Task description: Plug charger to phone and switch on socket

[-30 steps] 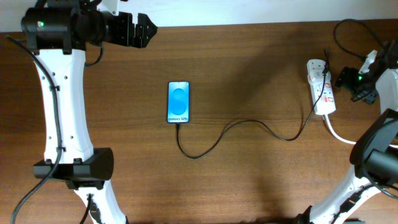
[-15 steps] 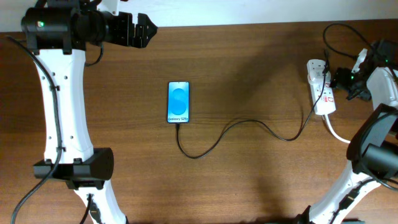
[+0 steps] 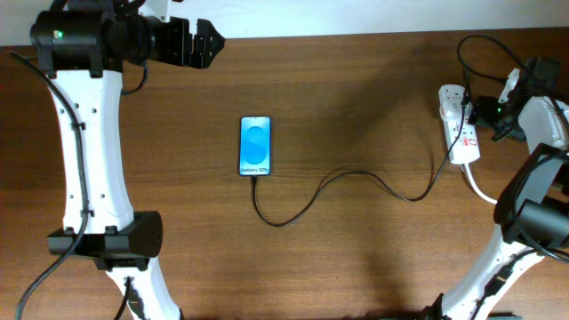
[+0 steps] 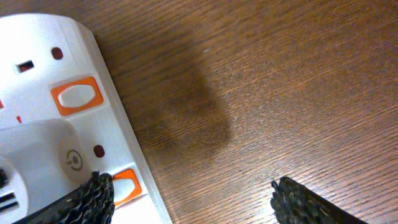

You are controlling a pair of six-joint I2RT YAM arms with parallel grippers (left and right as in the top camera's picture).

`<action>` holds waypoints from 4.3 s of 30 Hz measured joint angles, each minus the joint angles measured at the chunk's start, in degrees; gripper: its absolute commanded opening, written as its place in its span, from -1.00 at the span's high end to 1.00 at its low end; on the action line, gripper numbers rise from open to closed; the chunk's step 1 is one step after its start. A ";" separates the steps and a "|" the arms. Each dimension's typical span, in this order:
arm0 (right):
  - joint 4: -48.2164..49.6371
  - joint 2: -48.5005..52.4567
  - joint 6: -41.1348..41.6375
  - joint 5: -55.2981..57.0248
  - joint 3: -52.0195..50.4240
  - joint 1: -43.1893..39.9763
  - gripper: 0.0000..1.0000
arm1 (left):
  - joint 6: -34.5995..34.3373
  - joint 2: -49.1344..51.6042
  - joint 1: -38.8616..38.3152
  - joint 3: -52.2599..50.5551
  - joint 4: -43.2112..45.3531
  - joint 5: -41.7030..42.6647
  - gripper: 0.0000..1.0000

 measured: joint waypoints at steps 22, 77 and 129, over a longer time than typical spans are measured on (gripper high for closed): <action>-0.02 1.64 4.55 0.76 0.92 0.46 -0.67 | 0.00 0.00 0.00 0.00 0.00 0.00 -0.98; -42.23 -39.26 -0.09 -16.83 26.49 -0.50 -0.97 | 0.00 0.00 -0.20 0.00 -0.79 0.00 -0.99; 34.60 -124.74 -15.19 -18.80 -95.82 22.75 -0.97 | 0.00 0.07 -0.24 -0.07 -0.81 0.00 -0.99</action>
